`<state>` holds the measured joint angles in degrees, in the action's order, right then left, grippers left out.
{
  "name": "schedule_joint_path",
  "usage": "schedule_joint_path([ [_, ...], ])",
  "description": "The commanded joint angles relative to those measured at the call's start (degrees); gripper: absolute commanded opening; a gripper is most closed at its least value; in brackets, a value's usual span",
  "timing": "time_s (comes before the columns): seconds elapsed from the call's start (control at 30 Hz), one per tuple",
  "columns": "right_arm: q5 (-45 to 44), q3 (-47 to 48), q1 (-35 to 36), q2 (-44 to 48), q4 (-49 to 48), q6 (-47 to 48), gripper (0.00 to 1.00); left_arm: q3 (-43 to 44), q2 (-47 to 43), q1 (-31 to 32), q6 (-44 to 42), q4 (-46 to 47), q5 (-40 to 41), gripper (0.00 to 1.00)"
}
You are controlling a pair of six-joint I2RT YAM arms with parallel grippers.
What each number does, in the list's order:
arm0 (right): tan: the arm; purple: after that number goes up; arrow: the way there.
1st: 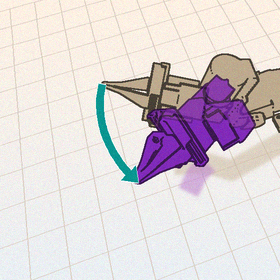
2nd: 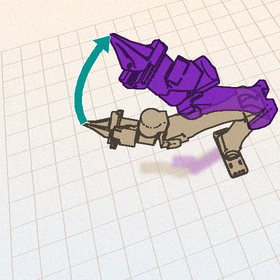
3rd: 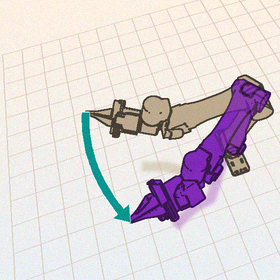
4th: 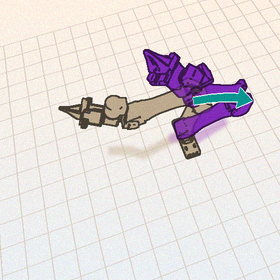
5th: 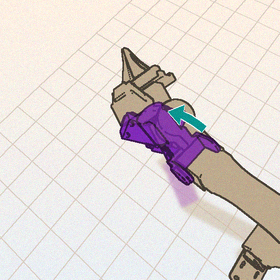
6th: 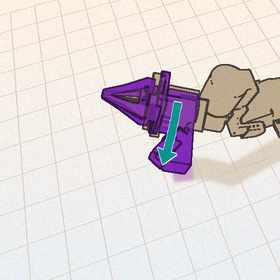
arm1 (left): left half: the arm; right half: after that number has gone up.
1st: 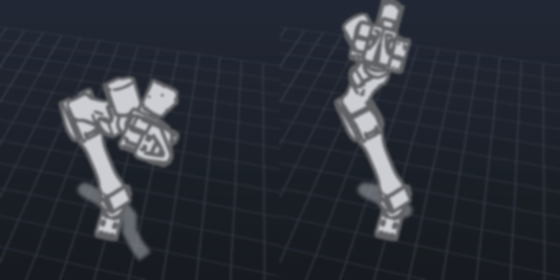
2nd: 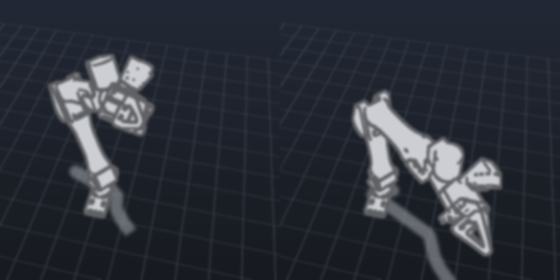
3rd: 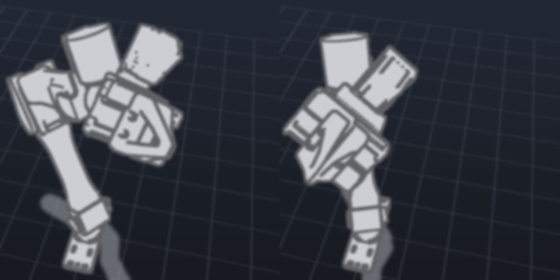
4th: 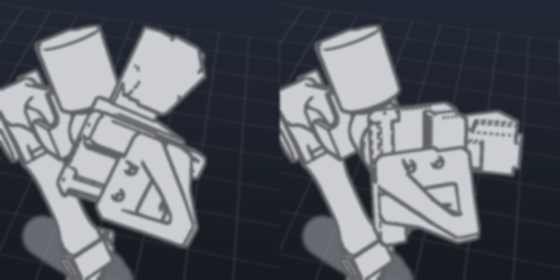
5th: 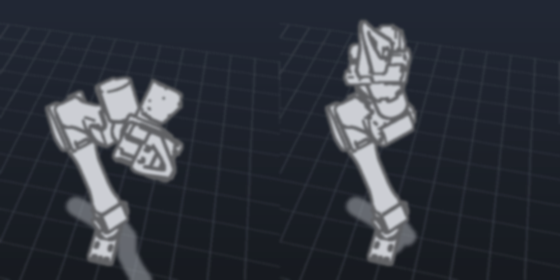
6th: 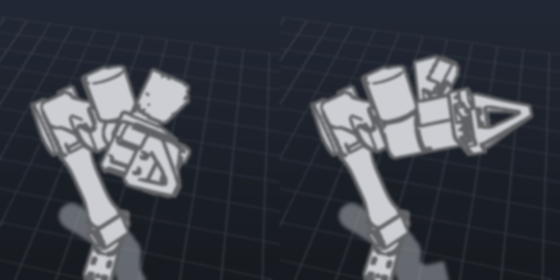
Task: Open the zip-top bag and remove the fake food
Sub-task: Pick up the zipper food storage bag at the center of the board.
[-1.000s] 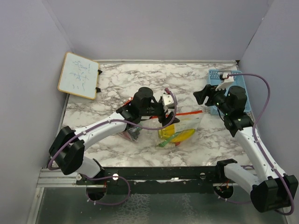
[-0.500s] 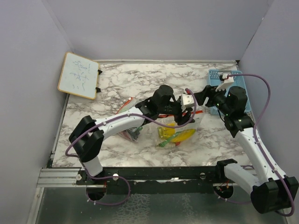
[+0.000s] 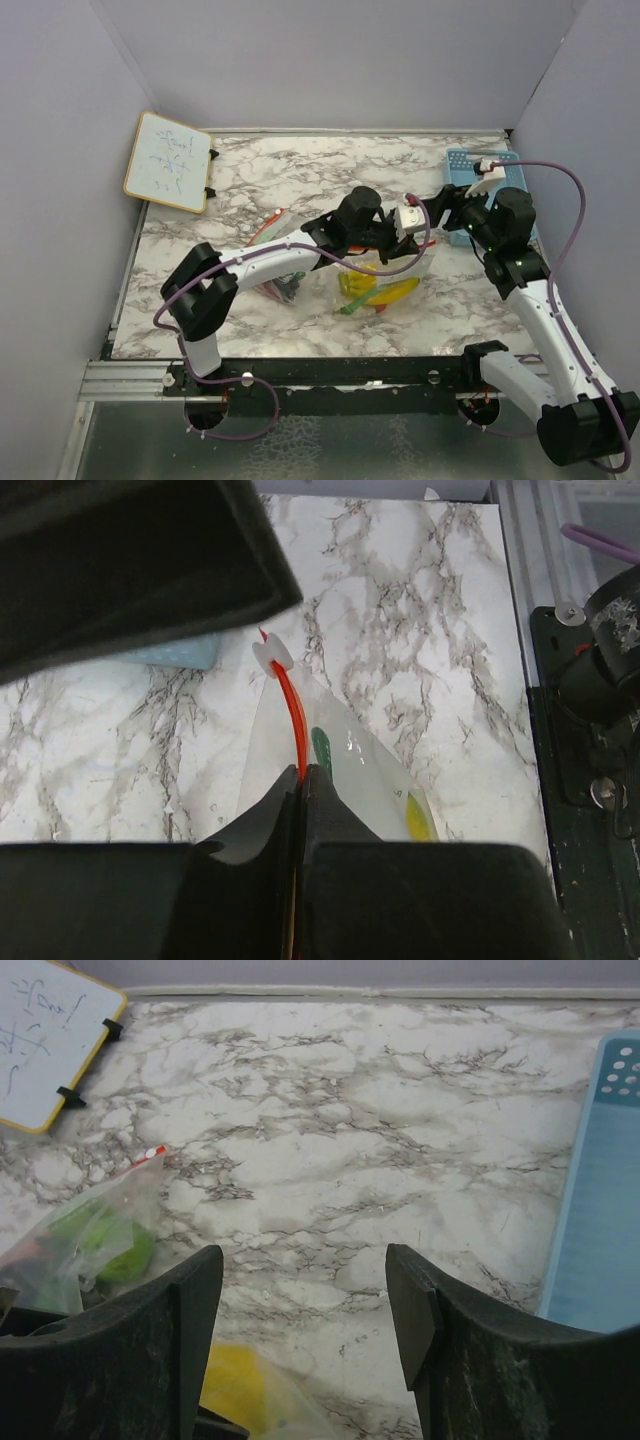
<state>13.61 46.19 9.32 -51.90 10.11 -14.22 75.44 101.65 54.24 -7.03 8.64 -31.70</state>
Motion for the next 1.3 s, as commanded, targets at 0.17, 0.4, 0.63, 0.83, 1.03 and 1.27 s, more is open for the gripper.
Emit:
schedule_joint_path([
  [0.17, 17.0, 1.9, 0.2, 2.4, -5.1, 5.3, 0.66, -10.6, -15.2, -1.6, -9.3, -4.7, 5.4, 0.00],
  [0.4, 44.8, -10.8, 0.2, 0.4, -37.0, -5.3, 0.73, -21.0, -27.8, -12.9, -4.1, -1.2, -4.2, 0.00],
  [0.63, 57.6, -12.0, 0.2, -6.3, -55.1, -13.4, 0.72, -22.4, -30.4, -15.3, -2.6, 0.9, -14.1, 0.00],
  [0.83, 57.8, -10.2, 0.2, -10.5, -56.4, -11.0, 0.65, -21.4, -29.2, -15.3, -1.6, 2.7, -18.3, 0.00],
  [1.03, 59.6, -10.2, 0.2, -13.9, -60.5, -10.3, 0.59, -21.0, -29.4, -15.3, 0.3, 4.9, -20.2, 0.00],
  [1.27, 62.5, -10.8, 0.3, -19.0, -70.5, -16.3, 0.50, -21.0, -29.1, -15.3, 3.5, 9.6, -21.8, 0.00],
])
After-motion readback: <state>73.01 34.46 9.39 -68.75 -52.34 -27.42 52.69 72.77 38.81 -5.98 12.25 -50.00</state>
